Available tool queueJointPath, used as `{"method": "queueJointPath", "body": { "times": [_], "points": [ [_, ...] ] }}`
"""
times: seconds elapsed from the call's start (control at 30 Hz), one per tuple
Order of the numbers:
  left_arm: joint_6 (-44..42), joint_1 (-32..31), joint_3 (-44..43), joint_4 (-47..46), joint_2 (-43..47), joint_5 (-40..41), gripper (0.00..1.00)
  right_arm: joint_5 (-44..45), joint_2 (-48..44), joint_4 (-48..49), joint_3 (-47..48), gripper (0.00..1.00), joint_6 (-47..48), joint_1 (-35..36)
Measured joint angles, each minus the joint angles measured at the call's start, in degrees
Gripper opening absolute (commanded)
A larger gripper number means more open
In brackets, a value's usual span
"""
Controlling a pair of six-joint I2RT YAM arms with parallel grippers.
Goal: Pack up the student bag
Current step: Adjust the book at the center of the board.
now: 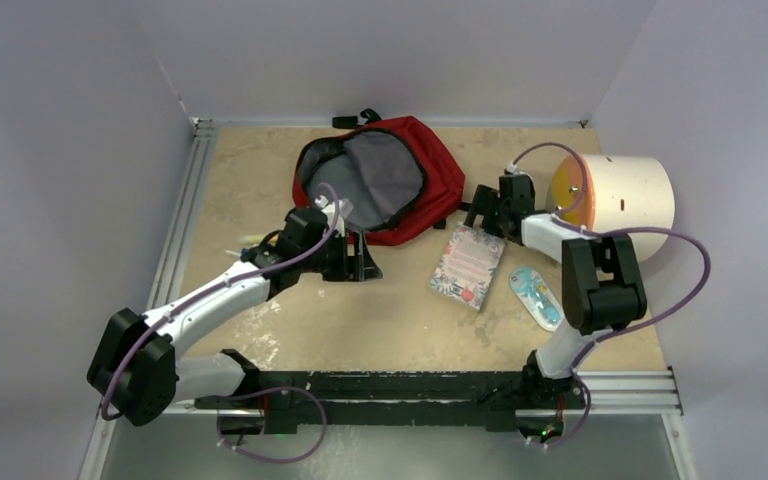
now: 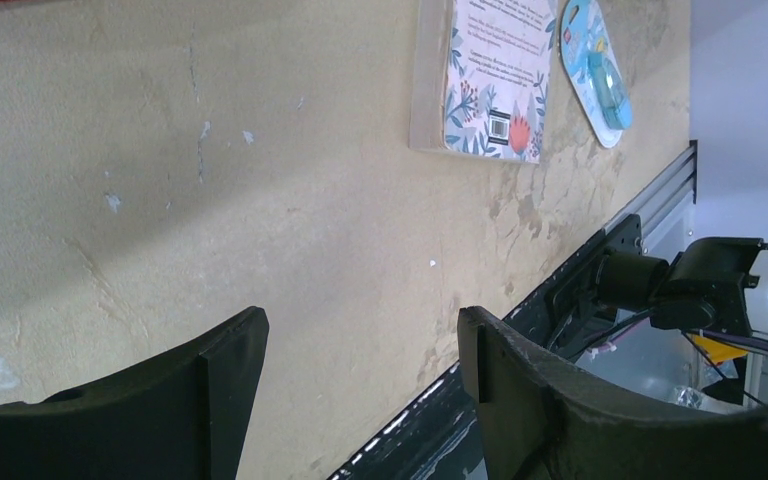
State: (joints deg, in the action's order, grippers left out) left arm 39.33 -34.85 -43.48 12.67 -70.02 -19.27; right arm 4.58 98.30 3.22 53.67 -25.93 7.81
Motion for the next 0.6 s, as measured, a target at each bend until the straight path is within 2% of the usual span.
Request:
{"method": "queueJointPath", "body": {
  "times": [0.3, 0.6],
  "points": [
    [0.02, -0.15, 0.98, -0.26, 0.02, -1.84, 0.69, -7.13, -12.98, 0.13, -8.63, 0.99, -3.30, -0.07],
    [0.04, -2.12, 3.52, -0.85, 0.00, -2.36, 0.69, -11.17, -19.50, -1.40, -13.86, 0.99, -7.61, 0.26]
  ]
}}
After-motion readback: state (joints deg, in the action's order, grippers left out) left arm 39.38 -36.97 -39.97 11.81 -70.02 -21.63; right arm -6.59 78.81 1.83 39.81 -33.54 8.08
